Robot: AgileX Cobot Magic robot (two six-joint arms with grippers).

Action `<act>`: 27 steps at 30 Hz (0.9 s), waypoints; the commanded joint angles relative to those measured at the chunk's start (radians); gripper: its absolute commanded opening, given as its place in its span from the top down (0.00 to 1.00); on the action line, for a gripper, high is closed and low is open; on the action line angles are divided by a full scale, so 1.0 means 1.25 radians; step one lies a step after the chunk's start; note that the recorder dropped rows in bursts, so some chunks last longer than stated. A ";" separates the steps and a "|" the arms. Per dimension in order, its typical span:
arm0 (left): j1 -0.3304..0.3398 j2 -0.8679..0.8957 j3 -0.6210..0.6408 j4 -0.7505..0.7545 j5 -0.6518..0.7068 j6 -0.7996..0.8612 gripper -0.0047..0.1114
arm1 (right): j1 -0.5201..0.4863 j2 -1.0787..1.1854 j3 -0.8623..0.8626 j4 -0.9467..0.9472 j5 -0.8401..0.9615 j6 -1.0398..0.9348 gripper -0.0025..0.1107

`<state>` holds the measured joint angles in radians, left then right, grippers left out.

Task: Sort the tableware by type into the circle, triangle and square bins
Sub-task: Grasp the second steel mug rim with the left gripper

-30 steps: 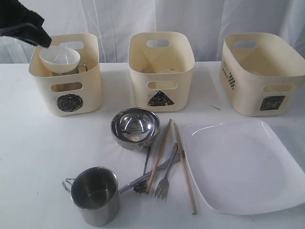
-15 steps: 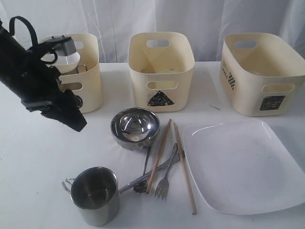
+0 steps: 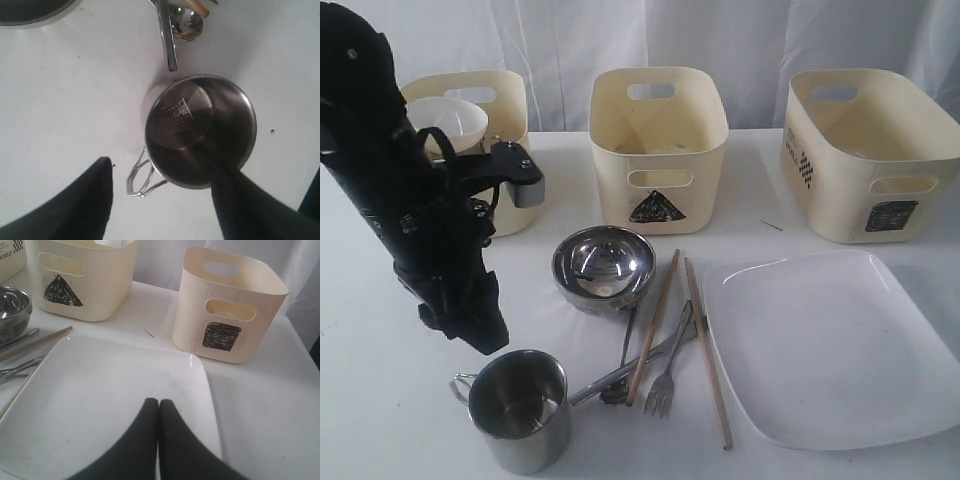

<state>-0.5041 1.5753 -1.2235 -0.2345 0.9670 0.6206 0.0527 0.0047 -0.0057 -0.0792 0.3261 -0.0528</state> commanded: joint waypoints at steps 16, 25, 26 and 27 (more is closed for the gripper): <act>-0.038 0.138 0.005 -0.020 -0.045 0.040 0.43 | -0.002 -0.004 0.005 0.003 -0.008 0.003 0.98; -0.038 0.198 0.005 0.003 -0.049 0.029 0.50 | -0.002 -0.004 0.005 0.003 -0.008 0.003 0.98; -0.038 0.198 0.005 0.024 -0.048 0.019 0.56 | -0.002 -0.004 0.005 0.003 -0.008 0.003 0.98; -0.038 0.198 0.005 0.044 -0.046 0.005 0.60 | -0.002 -0.004 0.005 0.003 -0.008 0.003 0.98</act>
<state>-0.5457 1.8255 -1.2235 -0.2227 0.8821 0.6593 0.0527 0.0047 -0.0057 -0.0792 0.3261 -0.0528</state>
